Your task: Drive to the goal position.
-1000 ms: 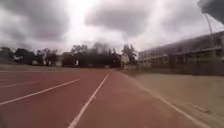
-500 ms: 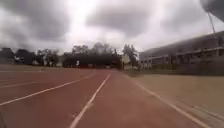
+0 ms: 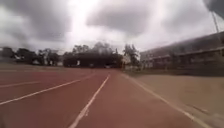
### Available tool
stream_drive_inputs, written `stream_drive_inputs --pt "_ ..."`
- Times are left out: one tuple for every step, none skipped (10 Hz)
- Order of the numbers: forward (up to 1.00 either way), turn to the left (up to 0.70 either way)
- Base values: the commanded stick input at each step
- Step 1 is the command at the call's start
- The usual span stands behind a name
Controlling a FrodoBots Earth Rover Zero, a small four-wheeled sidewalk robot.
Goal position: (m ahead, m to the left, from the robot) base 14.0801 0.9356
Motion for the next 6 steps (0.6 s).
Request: stream_drive_inputs --pt "0.7 0.0" --pt "0.7 0.0" --pt "0.7 0.0" --pt "0.7 0.0" --pt "0.7 0.0" --pt "0.7 0.0"
